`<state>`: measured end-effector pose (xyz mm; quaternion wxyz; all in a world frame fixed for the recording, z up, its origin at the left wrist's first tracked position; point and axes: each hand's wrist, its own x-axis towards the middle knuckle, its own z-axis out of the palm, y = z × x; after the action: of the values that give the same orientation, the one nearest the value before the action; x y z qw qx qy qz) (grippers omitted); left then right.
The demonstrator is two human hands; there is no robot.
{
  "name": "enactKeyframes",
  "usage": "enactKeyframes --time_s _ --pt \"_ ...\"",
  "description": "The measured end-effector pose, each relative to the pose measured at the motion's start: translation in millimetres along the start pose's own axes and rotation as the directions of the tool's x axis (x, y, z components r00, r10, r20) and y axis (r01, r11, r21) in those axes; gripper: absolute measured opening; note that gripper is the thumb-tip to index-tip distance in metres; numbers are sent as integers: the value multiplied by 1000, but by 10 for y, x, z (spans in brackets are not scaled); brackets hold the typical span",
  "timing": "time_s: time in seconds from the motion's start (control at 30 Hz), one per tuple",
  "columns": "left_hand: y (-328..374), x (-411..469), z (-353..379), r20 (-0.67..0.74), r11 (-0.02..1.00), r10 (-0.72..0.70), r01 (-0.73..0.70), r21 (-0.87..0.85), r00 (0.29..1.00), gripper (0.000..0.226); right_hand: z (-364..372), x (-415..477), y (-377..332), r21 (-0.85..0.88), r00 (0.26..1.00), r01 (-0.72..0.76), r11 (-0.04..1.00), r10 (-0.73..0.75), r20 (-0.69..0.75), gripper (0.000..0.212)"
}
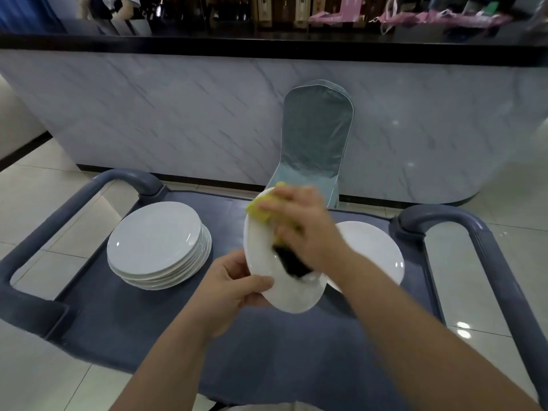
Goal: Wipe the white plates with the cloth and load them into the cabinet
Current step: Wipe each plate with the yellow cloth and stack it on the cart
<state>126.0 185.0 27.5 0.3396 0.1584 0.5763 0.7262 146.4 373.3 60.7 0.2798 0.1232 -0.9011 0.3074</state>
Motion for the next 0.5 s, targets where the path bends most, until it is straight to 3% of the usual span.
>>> enactKeyframes --time_s 0.07,0.13,0.23,0.3,0.4,0.5 --pt "-37 8 -18 -57 1000 10 -10 9 998 31 187 -137 -231 -66 963 251 966 -243 113 25" --pt "-65 -10 -36 -62 1000 21 -21 9 998 29 173 -129 -211 -73 946 286 955 -269 182 24" --pt "-119 -45 4 -31 998 -15 13 -58 999 30 14 108 13 55 987 6 998 -15 158 29" --pt "-144 -44 43 -33 991 -35 30 -127 999 31 -97 250 243 174 967 -235 956 211 143 27" --pt "-189 -37 45 -86 963 -76 50 -264 993 31 -226 126 595 275 828 -560 781 518 214 27" --pt "-243 -6 15 -169 893 -127 39 -448 977 34 -190 -345 693 348 690 -709 613 705 164 26"
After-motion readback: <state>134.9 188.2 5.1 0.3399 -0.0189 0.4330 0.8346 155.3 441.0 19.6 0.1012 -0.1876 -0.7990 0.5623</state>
